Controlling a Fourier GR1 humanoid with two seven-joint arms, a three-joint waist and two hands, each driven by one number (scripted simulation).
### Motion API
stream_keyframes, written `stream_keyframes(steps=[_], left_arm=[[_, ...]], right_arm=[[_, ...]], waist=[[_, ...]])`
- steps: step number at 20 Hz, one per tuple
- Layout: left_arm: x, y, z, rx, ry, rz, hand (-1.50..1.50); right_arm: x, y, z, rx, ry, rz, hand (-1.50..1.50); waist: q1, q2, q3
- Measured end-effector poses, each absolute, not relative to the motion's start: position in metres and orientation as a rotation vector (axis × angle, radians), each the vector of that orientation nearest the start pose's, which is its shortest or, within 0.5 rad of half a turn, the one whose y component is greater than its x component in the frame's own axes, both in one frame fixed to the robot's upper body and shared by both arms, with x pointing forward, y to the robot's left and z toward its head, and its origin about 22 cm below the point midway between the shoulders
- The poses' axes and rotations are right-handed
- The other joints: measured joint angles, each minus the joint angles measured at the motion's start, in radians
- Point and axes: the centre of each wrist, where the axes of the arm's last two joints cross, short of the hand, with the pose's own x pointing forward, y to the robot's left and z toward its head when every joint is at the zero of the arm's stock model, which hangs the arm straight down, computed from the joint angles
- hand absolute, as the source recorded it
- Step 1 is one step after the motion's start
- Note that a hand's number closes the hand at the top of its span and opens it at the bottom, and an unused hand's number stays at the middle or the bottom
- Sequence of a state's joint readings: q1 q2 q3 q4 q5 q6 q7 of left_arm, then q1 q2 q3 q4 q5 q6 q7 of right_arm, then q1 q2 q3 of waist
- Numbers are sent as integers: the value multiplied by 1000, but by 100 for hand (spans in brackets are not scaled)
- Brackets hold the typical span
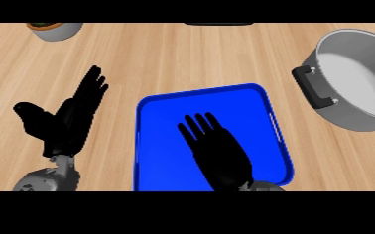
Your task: Pick the bell pepper from the tray and place it in the pot
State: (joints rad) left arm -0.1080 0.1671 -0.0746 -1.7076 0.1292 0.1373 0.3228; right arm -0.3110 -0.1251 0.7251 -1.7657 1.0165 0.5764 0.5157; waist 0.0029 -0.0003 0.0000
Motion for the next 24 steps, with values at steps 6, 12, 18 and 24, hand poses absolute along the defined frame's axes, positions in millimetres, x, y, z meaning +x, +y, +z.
stream_keyframes(steps=[6, 12, 18, 24], left_arm=[[268, 228, 64, 15, -1478, -14, 0], [262, 229, 66, 11, -1472, -16, 0], [259, 230, 67, 17, -1474, -8, 0], [265, 232, 65, 12, -1473, -16, 0]], right_arm=[[222, -65, 72, -693, -1226, 1765, -150], [231, -64, 53, -754, -1136, 1797, -150], [249, -68, 39, -775, -1085, 1821, -150], [250, -60, 31, -683, -1156, 1832, 150]], waist=[[-1, 0, 0], [0, 0, 0], [0, 0, 0], [0, 1, 0]])
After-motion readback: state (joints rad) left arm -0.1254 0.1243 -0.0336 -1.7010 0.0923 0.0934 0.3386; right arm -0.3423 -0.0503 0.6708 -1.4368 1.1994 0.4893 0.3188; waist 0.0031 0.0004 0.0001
